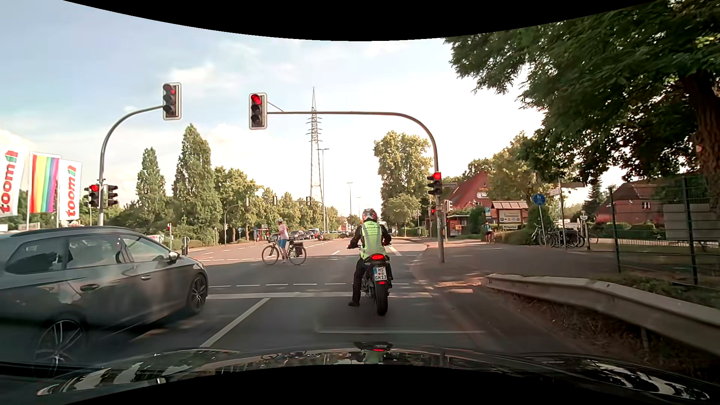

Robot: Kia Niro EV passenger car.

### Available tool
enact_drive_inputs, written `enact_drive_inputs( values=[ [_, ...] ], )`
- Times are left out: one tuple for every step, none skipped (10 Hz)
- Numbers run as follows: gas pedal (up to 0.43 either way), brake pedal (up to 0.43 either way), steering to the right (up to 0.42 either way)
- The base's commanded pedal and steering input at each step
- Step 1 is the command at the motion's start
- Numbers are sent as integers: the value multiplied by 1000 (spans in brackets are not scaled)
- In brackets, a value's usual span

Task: Follow the waypoints while adhering to traffic rules and regulations

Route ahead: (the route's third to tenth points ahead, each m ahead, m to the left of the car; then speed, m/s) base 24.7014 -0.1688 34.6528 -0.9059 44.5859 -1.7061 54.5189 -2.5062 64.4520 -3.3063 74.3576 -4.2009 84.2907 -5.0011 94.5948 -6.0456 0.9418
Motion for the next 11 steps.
enact_drive_inputs(
  values=[
    [0, 189, -3],
    [0, 189, -3],
    [0, 189, -3],
    [0, 183, -3],
    [0, 183, -3],
    [0, 177, -3],
    [0, 177, -1],
    [0, 177, -1],
    [0, 177, -1],
    [0, 177, -1],
    [0, 177, -1]
  ],
)
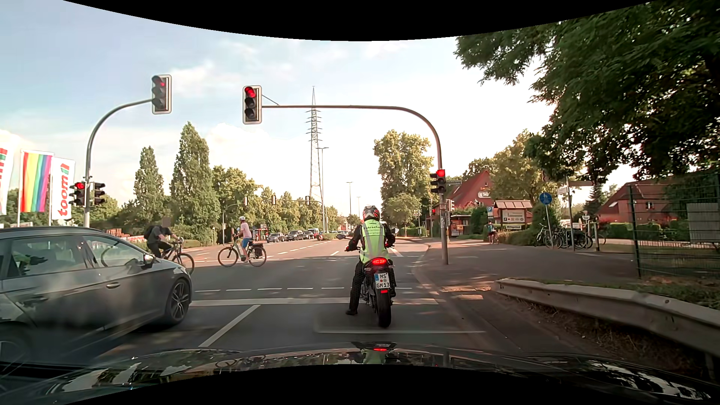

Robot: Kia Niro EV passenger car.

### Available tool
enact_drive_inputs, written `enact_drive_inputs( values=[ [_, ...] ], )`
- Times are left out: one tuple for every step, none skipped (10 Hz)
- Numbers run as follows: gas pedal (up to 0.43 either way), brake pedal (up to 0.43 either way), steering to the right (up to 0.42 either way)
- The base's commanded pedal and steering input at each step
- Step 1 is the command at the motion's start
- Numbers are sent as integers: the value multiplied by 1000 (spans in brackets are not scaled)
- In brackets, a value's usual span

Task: Follow the waypoints while adhering to traffic rules and regulations

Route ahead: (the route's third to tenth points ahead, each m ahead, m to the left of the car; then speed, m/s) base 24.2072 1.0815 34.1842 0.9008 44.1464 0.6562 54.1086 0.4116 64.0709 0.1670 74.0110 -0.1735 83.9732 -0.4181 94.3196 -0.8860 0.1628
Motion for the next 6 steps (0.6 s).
enact_drive_inputs(
  values=[
    [0, 177, -1],
    [0, 177, 0],
    [0, 165, -1],
    [0, 152, -1],
    [0, 152, 0],
    [0, 152, -1]
  ],
)
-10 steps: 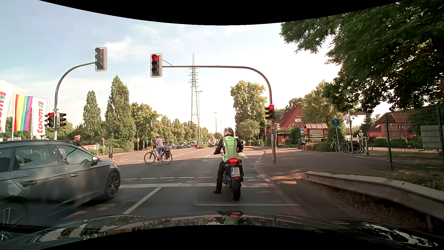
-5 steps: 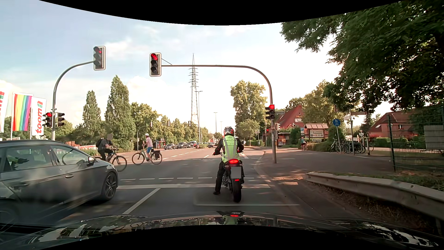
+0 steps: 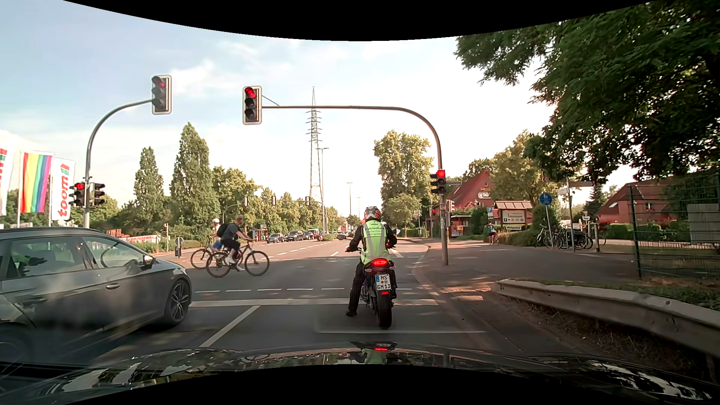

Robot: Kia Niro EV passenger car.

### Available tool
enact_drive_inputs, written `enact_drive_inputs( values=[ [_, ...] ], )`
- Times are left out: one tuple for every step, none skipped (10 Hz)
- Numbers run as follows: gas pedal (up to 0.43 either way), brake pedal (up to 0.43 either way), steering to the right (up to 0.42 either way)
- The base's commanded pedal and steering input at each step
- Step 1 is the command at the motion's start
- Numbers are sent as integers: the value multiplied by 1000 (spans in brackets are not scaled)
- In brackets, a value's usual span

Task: Follow the waypoints while adhering to traffic rules and regulations

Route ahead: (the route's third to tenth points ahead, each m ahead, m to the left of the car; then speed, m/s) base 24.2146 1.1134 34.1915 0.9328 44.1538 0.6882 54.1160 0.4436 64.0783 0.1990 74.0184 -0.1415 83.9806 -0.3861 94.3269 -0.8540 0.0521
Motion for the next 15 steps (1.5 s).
enact_drive_inputs(
  values=[
    [0, 159, -1],
    [0, 159, -1],
    [0, 159, -1],
    [0, 152, -1],
    [0, 152, -1],
    [0, 104, 0],
    [0, 98, -1],
    [0, 110, -1],
    [0, 159, 0],
    [0, 201, -1],
    [0, 244, -1],
    [0, 274, -1],
    [0, 262, -1],
    [0, 73, -1],
    [0, 0, 0]
  ],
)
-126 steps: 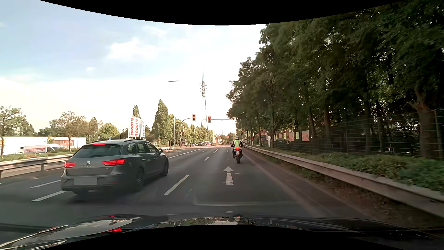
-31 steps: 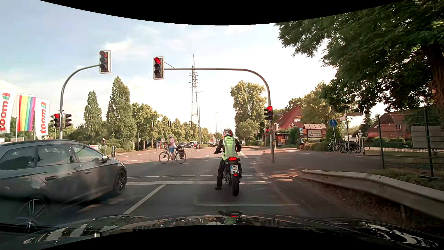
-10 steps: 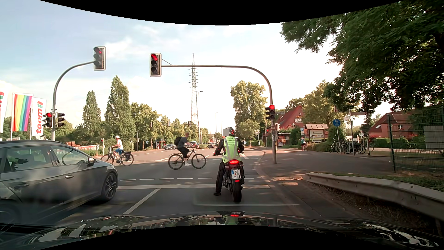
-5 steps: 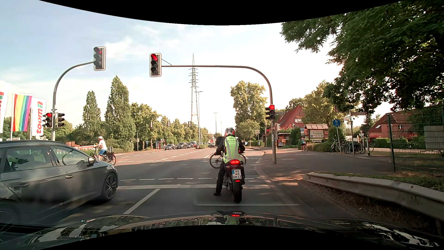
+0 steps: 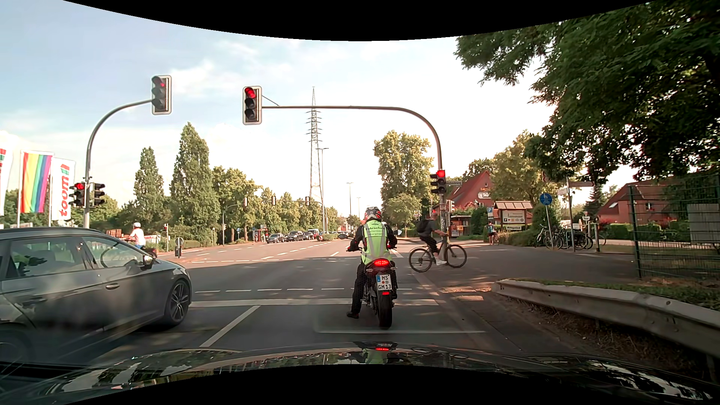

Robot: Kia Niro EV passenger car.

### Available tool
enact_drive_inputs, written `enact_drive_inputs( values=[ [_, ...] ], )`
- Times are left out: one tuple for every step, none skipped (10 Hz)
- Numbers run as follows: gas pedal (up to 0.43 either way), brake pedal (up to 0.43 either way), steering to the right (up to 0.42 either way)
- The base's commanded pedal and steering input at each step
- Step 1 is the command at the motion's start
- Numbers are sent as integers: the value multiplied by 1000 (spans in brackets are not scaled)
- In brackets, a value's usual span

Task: Follow the waypoints while adhering to traffic rules and regulations

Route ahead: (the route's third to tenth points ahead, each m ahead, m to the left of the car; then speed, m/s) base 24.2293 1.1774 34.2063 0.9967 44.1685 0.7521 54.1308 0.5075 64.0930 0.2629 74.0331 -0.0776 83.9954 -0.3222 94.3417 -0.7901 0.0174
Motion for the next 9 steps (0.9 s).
enact_drive_inputs(
  values=[
    [0, 0, 0],
    [0, 0, 0],
    [0, 0, 0],
    [0, 0, 0],
    [0, 0, 0],
    [0, 0, 0],
    [0, 0, 0],
    [0, 0, 0],
    [0, 0, 0]
  ],
)
